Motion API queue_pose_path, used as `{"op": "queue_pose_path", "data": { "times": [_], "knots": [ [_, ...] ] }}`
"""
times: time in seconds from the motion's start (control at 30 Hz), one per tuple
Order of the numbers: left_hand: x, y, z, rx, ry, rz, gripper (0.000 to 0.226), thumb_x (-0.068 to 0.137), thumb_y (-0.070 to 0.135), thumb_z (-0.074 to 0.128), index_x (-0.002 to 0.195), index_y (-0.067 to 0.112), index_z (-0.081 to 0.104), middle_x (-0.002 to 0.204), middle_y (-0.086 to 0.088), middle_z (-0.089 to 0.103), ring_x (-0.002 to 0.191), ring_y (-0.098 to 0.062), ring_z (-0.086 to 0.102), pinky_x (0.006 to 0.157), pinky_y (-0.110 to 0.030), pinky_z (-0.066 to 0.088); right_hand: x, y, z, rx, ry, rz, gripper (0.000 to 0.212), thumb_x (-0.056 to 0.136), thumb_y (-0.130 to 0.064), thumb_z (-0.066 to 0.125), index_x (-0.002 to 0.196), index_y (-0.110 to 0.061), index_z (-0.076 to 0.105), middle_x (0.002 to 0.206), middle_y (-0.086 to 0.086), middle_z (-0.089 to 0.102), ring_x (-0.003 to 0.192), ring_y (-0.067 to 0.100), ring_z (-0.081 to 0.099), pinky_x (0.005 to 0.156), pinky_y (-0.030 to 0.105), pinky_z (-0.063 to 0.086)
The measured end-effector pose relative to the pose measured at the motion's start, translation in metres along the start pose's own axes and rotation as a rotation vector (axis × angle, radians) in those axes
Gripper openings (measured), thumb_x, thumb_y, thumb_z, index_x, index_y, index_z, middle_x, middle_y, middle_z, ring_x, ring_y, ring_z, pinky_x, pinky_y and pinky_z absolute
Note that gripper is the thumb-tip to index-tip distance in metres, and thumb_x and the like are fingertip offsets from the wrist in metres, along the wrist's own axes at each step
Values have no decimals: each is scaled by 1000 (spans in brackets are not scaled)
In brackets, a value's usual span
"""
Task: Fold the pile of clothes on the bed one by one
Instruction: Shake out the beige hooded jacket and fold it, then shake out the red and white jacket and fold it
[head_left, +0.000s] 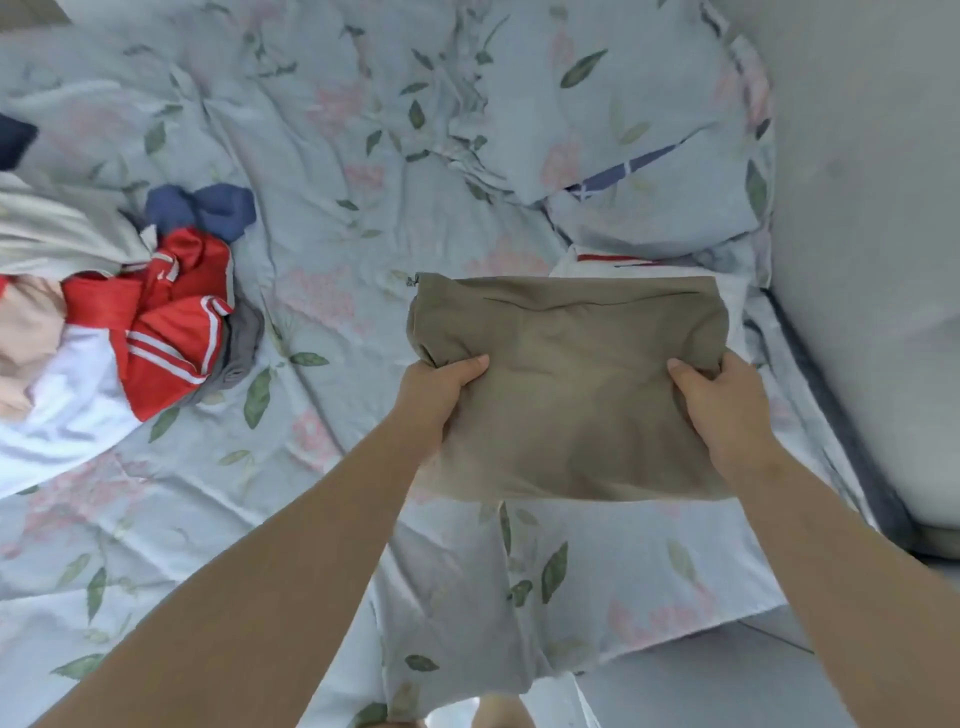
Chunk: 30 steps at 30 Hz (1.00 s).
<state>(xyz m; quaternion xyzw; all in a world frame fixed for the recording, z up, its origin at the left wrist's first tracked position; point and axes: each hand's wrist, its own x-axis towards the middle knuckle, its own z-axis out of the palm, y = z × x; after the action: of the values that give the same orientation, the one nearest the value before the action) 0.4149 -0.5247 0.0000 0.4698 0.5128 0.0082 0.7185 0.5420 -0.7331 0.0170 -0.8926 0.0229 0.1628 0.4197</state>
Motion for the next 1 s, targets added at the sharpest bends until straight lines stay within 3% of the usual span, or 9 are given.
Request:
{"op": "queue_pose_path", "data": {
  "times": [0.07, 0.13, 0.23, 0.3, 0.43, 0.57, 0.73, 0.9, 1.0],
  "knots": [
    [3, 21, 39, -2, -63, 21, 35, 80, 18, 74, 111, 6, 63, 94, -7, 69, 83, -22, 66, 67, -29, 54, 22, -14, -30, -55, 139, -37, 28, 91, -22, 57, 114, -5, 59, 113, 15, 62, 110, 32, 55, 91, 33, 39],
    [6, 38, 73, 52, -96, 58, 45, 81, 22, 72, 120, 6, 57, 102, -8, 67, 85, -23, 65, 67, -30, 52, 46, -20, -52, -116, 224, 17, 34, 92, -19, 53, 121, 0, 52, 121, 19, 57, 114, 36, 52, 93, 36, 38],
    [13, 54, 111, 308, -57, 86, 69, 90, 25, 60, 146, 10, 21, 141, -15, 41, 119, -31, 49, 94, -38, 46, 68, -23, -65, -289, 288, 247, 54, 86, -18, 50, 136, -7, 35, 137, 19, 43, 127, 39, 39, 105, 47, 34],
    [14, 58, 123, 585, -1, 110, 76, 95, 27, 50, 151, 16, -1, 154, -16, 16, 134, -36, 33, 102, -39, 37, 66, -22, -63, -350, 231, 276, 59, 85, -21, 50, 141, -12, 32, 142, 17, 36, 131, 38, 34, 108, 47, 30],
    [4, 68, 115, 1136, 39, 363, 53, 98, 35, 41, 144, 16, 22, 140, -13, 33, 124, -35, 40, 91, -41, 38, 41, -33, -51, -497, -70, 143, 59, 82, -27, 50, 138, -15, 39, 139, 16, 41, 125, 38, 41, 102, 43, 36],
    [-18, 94, 86, 1511, 128, 600, 45, 94, 25, 41, 138, 16, 34, 131, -8, 43, 118, -29, 44, 91, -37, 36, 19, -71, -31, -620, -189, -20, 54, 89, -28, 47, 140, -15, 37, 143, 13, 39, 130, 35, 37, 105, 42, 32],
    [-44, 143, 31, 1655, 252, 746, 40, 93, 23, 41, 132, 16, 39, 122, -6, 48, 111, -26, 47, 87, -35, 36, -10, -148, 1, -662, -177, -264, 46, 90, -24, 44, 135, -16, 41, 135, 11, 44, 125, 33, 39, 100, 40, 33],
    [-79, 188, -48, 1641, 350, 802, 41, 94, 21, 41, 134, 17, 38, 125, -6, 49, 113, -28, 46, 88, -34, 35, -61, -222, 38, -670, -156, -455, 36, 87, -19, 46, 122, -14, 47, 117, 10, 50, 110, 31, 46, 88, 37, 36],
    [-104, 206, -111, 1614, 411, 841, 39, 95, 22, 41, 134, 17, 38, 126, -6, 48, 113, -28, 45, 85, -34, 34, -105, -260, 66, -652, -146, -550, 37, 85, -17, 46, 122, -13, 47, 111, 9, 47, 107, 30, 46, 89, 37, 39]
  ]
}}
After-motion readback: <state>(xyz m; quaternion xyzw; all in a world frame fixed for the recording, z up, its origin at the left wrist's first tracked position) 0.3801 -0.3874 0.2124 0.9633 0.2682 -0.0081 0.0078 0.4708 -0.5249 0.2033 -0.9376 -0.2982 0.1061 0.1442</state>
